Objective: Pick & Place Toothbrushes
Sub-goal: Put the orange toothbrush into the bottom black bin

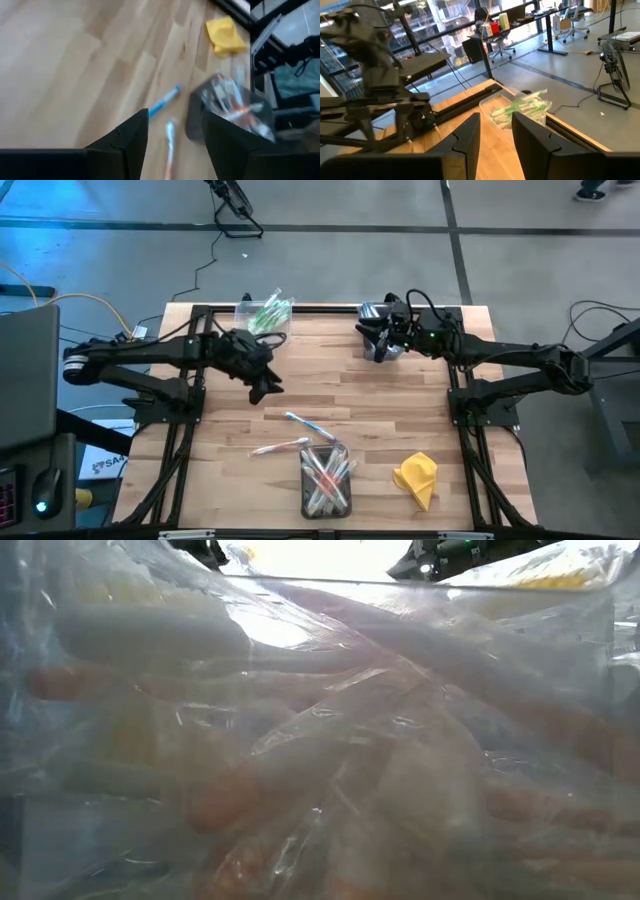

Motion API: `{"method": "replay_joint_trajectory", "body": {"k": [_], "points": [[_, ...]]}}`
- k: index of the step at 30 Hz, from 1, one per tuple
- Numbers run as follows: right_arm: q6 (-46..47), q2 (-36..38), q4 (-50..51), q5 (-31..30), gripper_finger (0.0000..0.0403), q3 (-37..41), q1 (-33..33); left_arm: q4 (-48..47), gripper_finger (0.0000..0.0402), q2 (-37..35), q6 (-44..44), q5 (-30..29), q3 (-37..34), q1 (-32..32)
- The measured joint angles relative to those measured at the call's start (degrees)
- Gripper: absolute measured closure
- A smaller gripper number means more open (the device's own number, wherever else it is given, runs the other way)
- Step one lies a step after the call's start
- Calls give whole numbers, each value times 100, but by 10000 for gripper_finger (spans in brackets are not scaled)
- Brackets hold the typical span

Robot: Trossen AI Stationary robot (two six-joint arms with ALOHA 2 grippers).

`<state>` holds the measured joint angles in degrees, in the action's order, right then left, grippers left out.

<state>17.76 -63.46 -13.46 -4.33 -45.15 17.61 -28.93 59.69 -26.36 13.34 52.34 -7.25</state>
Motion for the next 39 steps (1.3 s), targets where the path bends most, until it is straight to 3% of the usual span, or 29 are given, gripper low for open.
{"method": "replay_joint_trajectory", "body": {"k": [4,11,22,26,31,39], "points": [[-2,0,113,2,298,0,0,-146,223,8,-511,-184,0,528],[-4,0,221,1,298,0,2,-369,223,10,-1247,-1212,0,1575],[300,-279,228,-324,298,-2,2,-1114,223,99,-2255,-1498,2,2982],[350,-452,215,-320,298,-2,0,-1225,223,223,-2447,-1915,-5,3416],[364,-695,213,-234,298,-2,2,-1319,223,594,-2614,-2231,0,3683],[311,-828,292,-1,298,-2,2,-1208,223,1454,-2641,-2106,3,3692]]}}
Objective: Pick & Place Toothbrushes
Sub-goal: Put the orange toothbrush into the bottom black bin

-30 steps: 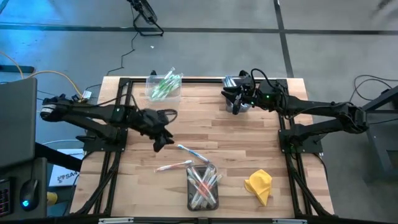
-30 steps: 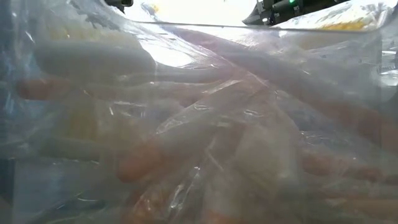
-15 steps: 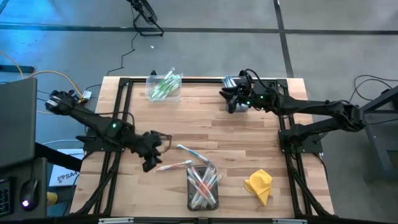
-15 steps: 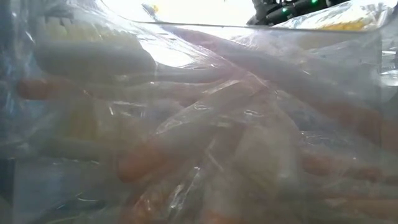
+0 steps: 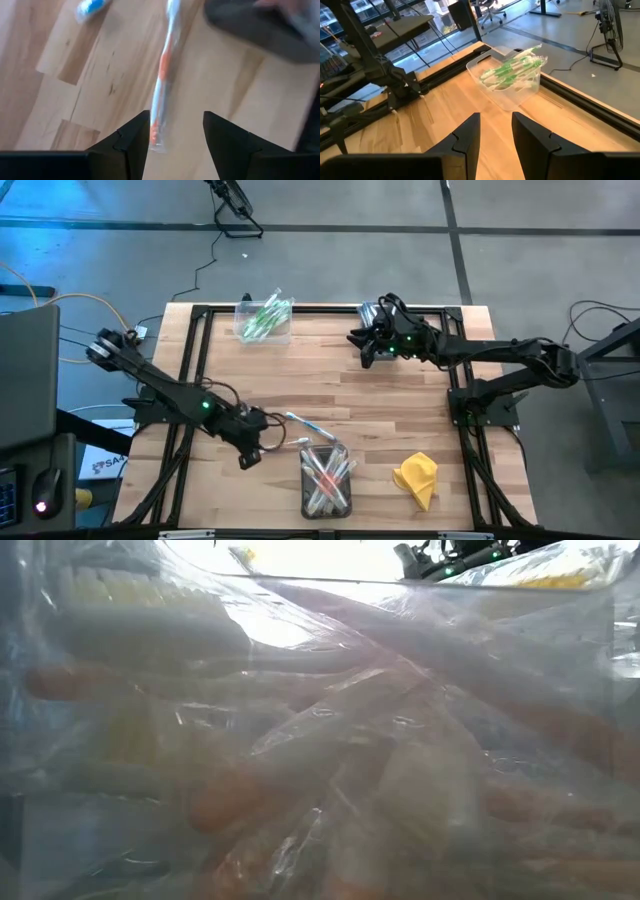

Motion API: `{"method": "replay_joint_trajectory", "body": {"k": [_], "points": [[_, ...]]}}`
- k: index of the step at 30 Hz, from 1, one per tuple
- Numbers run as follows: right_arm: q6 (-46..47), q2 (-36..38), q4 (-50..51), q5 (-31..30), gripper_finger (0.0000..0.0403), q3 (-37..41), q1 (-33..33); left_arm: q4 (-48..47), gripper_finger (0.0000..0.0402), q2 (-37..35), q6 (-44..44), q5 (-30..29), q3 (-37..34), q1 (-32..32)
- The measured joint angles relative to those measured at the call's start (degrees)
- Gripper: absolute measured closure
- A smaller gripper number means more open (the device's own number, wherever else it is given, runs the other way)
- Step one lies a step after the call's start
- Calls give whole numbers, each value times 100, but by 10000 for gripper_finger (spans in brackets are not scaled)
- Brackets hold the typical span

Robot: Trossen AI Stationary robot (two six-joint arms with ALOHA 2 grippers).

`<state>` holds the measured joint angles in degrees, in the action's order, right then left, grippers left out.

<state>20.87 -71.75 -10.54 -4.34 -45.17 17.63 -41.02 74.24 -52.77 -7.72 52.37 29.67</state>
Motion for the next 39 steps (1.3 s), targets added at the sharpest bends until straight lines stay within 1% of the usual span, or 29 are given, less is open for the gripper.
{"method": "replay_joint_trajectory", "body": {"k": [7,12,19,23,28,35,37,39], "points": [[-42,0,7,-9,298,0,0,130,223,780,128,29,-5,-2],[-75,2,80,0,298,0,0,390,223,1253,149,73,-3,-2],[-75,4,83,-7,298,0,0,537,223,1793,146,-16,-10,-2],[-72,4,87,0,298,0,0,787,223,2076,150,-34,-1,-2],[18,4,109,10,298,0,0,829,223,2286,118,-62,17,1],[32,4,126,20,298,0,0,822,223,2300,88,21,14,-2],[32,4,126,17,298,0,0,820,229,2302,90,52,12,-2],[32,4,128,17,298,0,0,793,244,2304,90,132,12,-4]]}}
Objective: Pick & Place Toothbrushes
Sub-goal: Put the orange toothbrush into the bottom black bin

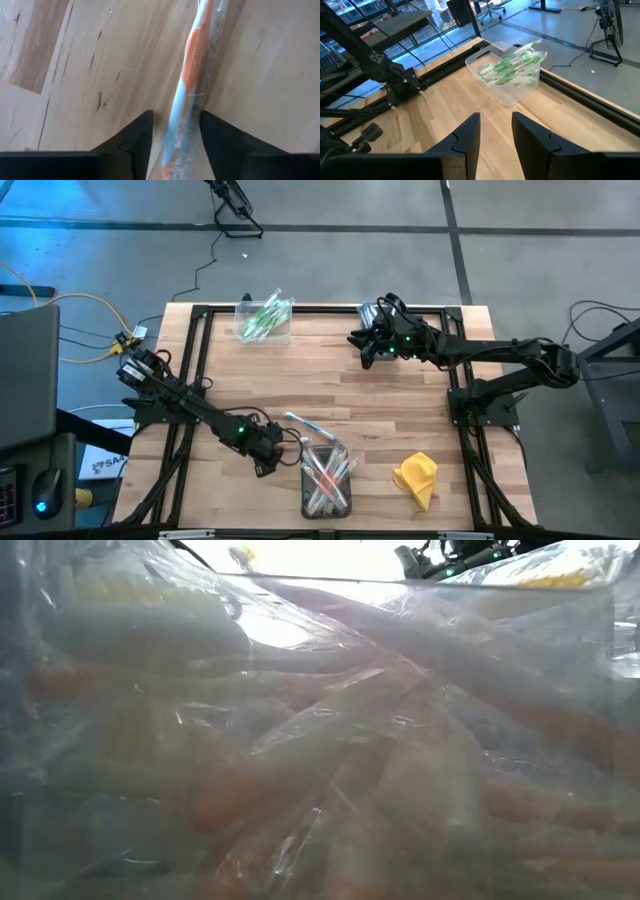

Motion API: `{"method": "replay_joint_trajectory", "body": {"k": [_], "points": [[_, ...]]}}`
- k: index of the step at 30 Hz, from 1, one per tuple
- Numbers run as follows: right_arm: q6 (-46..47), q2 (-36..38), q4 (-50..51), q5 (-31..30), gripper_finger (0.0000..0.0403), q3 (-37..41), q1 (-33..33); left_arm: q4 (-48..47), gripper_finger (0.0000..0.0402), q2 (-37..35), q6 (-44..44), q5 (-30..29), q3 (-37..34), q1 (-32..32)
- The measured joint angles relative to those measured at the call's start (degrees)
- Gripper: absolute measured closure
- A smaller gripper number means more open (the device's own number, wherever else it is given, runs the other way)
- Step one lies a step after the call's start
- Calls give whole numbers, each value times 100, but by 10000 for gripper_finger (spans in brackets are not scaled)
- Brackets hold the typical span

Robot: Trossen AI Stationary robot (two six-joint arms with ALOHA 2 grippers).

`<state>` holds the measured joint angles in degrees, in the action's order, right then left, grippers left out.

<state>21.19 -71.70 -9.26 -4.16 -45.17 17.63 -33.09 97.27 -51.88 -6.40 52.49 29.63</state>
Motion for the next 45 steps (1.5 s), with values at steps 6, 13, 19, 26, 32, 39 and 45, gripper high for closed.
{"method": "replay_joint_trajectory", "body": {"k": [6,13,19,26,32,39,45], "points": [[0,0,2,-2,298,0,0,-34,311,-18,13,64,-11,-4],[0,0,2,-15,298,0,0,-128,368,-208,211,269,-15,-13],[-32,0,0,9,298,0,0,-621,396,-673,357,586,-44,8],[-42,2,-2,26,298,0,-2,-1189,400,-1406,345,538,-33,0],[-42,2,-4,28,298,0,-1,-1753,400,-2136,-32,386,-30,-2],[-190,2,-68,31,298,0,0,-2252,401,-3215,-557,-274,-26,-2],[-192,2,-84,31,298,0,0,-2189,401,-4118,-714,-1221,-22,-4]]}}
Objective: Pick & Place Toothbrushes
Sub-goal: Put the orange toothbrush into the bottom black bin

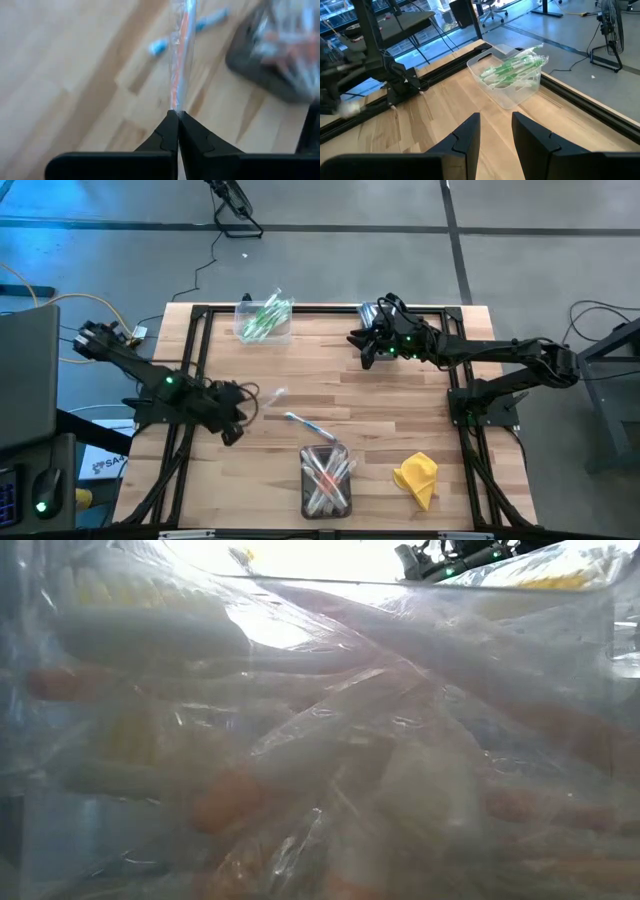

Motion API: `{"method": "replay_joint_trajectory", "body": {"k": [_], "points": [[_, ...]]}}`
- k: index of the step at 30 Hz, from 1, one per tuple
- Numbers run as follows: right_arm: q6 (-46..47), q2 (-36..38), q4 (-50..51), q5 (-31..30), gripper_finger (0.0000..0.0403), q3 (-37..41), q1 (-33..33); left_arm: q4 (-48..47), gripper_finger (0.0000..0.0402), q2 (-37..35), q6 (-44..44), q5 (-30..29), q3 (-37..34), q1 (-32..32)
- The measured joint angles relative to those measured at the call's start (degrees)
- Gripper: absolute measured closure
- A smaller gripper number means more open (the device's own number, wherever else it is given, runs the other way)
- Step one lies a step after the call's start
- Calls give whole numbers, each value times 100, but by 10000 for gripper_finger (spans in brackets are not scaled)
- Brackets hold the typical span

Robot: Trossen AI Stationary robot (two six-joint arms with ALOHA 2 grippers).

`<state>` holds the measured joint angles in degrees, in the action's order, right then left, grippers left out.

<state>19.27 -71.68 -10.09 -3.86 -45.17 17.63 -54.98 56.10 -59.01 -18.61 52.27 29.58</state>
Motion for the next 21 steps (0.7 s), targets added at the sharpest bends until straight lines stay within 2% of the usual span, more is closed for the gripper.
{"method": "replay_joint_trajectory", "body": {"k": [6,10,14,21], "points": [[0,0,-34,4,298,0,0,323,401,-623,290,-1419,0,0],[0,0,-230,5,298,0,0,941,401,-836,1006,-2335,1,-2],[0,0,-430,16,298,0,0,1629,401,-892,1762,-2610,2,0],[44,2,-654,347,298,0,-61,2321,401,-816,2368,-3263,7,0]]}}
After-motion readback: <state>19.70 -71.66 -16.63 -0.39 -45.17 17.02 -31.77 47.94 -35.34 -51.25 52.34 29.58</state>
